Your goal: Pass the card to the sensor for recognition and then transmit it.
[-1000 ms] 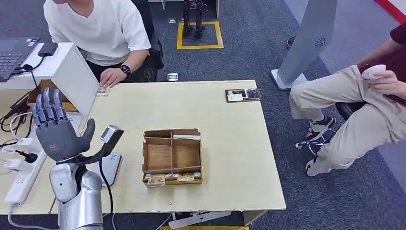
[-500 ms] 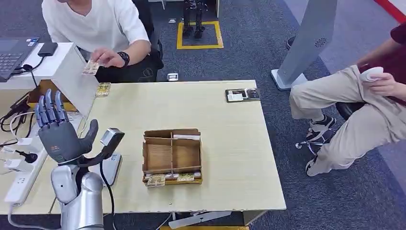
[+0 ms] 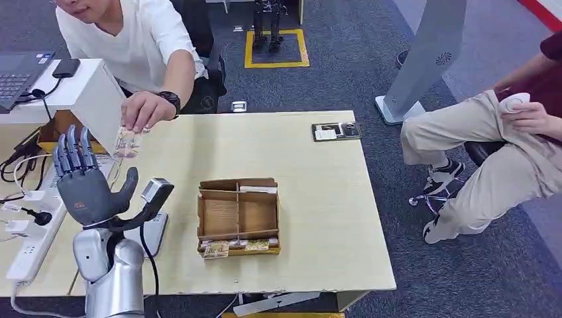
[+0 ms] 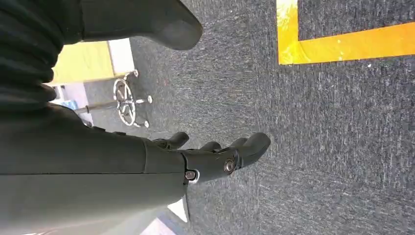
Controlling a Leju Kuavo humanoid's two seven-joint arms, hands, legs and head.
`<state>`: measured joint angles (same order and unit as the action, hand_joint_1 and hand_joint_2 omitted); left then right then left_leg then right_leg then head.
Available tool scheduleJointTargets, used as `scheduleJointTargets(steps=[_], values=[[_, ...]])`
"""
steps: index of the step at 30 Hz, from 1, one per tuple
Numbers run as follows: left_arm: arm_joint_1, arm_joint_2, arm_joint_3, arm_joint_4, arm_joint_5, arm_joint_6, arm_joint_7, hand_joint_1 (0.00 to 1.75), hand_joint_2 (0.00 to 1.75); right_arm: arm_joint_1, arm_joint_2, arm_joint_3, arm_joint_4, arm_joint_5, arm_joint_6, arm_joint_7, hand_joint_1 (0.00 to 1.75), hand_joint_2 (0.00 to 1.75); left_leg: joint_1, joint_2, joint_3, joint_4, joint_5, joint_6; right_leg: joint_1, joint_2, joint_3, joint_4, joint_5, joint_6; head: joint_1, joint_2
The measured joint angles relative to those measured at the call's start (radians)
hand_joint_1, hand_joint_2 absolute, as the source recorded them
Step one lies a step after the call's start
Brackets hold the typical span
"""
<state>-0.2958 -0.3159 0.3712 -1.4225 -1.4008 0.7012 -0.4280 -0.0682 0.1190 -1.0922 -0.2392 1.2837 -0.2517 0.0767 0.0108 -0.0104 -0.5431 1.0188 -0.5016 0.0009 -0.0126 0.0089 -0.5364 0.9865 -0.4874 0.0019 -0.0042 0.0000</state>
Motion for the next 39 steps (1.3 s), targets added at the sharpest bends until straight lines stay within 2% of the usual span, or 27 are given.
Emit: scheduleJointTargets(steps=[9,10,11,13,16,22,25,30,39], values=[[0.014,-0.008,0.007,0.002,0.012,0.000,-0.044,0.00,1.75,0.000,0.000,0.000,0.000,0.000,-0.003,-0.003,0.00,1.75,0.000,0.000,0.000,0.000,0.000,0.000,0.000,0.000,0.000,0.000,0.000,0.000,0.000,0.000],[0.014,-0.008,0.009,0.001,0.008,0.000,-0.053,1.45,1.75,0.000,0.000,0.000,0.000,0.000,-0.003,-0.003,0.00,1.75,0.000,0.000,0.000,0.000,0.000,0.000,0.000,0.000,0.000,0.000,0.000,0.000,0.000,0.000],[0.014,-0.008,0.011,0.001,0.000,0.000,-0.053,1.75,1.75,0.000,0.000,0.000,0.000,0.002,-0.003,-0.003,0.00,1.75,0.000,0.000,0.000,0.000,0.000,0.000,0.000,0.000,0.000,0.000,0.000,0.000,0.000,0.000],[0.014,-0.008,0.012,0.002,-0.021,0.000,-0.040,1.75,1.75,0.000,0.000,0.000,0.000,0.003,-0.003,-0.003,0.00,1.75,0.000,0.000,0.000,0.000,0.000,0.000,0.000,0.000,0.000,0.000,0.000,0.000,0.000,0.000],[0.013,-0.006,0.012,0.002,-0.056,0.000,0.013,1.75,1.75,0.000,0.000,0.000,0.000,0.003,-0.002,-0.003,0.00,1.75,0.000,0.000,0.000,0.000,0.000,0.000,0.000,0.000,0.000,0.000,0.000,0.000,0.000,0.000],[0.013,0.000,0.010,0.002,-0.043,0.000,0.023,1.75,1.75,0.000,0.000,0.000,0.001,0.004,-0.002,-0.003,0.00,1.75,0.000,0.000,0.000,0.000,0.000,0.000,0.000,0.000,0.000,0.000,0.000,0.000,0.000,0.000],[0.013,0.001,0.009,0.001,-0.026,0.000,0.000,1.75,1.75,0.000,0.000,0.000,0.001,0.004,-0.003,-0.003,0.00,1.75,0.000,0.000,0.000,0.000,0.000,0.000,0.000,0.000,0.000,0.000,0.000,0.000,0.000,0.000],[0.012,-0.001,0.010,-0.009,-0.006,0.000,-0.074,1.75,1.75,0.000,0.000,0.000,0.001,0.004,-0.003,-0.007,0.00,1.75,0.000,0.000,0.000,0.000,0.000,0.000,0.000,0.000,0.000,0.000,0.000,0.000,0.000,0.000],[0.009,-0.013,0.036,-0.018,-0.011,0.000,-0.139,1.75,1.75,0.000,0.000,0.001,0.001,0.005,-0.003,-0.015,0.00,1.75,0.000,0.000,0.000,0.000,0.000,0.000,0.000,0.000,0.000,0.000,0.000,0.000,0.000,0.000]])
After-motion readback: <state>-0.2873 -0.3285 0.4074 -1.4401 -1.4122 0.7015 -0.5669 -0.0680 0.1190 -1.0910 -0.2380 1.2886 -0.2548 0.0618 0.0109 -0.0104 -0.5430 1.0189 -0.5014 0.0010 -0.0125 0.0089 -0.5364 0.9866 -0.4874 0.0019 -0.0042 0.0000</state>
